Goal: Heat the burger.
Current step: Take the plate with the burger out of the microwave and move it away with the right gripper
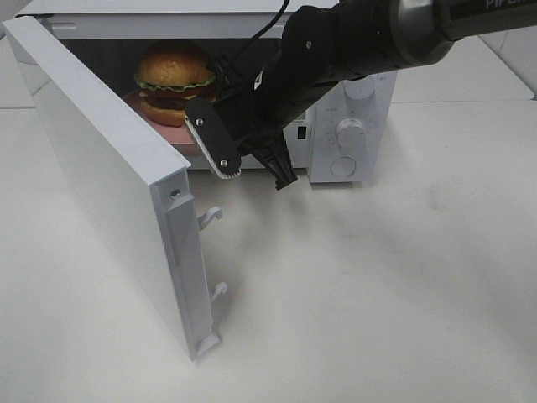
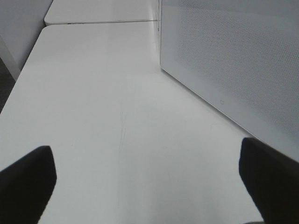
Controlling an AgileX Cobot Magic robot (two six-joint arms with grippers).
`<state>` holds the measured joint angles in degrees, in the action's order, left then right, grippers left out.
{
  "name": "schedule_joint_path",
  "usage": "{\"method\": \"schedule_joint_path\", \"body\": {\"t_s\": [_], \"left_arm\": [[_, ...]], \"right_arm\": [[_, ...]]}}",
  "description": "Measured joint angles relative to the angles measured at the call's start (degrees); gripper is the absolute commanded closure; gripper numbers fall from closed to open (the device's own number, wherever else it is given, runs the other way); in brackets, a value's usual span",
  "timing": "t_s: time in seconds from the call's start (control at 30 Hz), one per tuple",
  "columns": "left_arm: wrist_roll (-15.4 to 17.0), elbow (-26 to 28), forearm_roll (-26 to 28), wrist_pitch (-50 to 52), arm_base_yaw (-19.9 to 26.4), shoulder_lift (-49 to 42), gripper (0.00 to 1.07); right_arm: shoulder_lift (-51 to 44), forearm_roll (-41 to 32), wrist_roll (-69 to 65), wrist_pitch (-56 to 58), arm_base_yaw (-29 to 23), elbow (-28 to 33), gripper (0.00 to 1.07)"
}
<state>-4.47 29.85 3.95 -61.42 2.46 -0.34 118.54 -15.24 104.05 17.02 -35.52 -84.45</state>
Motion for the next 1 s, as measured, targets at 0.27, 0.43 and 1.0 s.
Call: {"method": "schedule_joint_path", "body": {"t_s": [0.27, 0.43, 1.0], "left_arm": [[0.00, 0.00, 0.00, 0.00, 0.00, 0.00, 0.07], [0.00, 0.00, 0.00, 0.00, 0.00, 0.00, 0.07], [0.00, 0.00, 0.00, 0.00, 0.00, 0.00, 0.07]], "right_arm": [[-2.18, -6.13, 7.62, 0.92, 1.49, 2.12, 1.07], [-4.07, -8.25, 9.85, 0.92, 2.01, 4.18, 1.07], [-15.30, -8.94, 15.30, 1.20, 2.46, 18.33, 1.07]]}}
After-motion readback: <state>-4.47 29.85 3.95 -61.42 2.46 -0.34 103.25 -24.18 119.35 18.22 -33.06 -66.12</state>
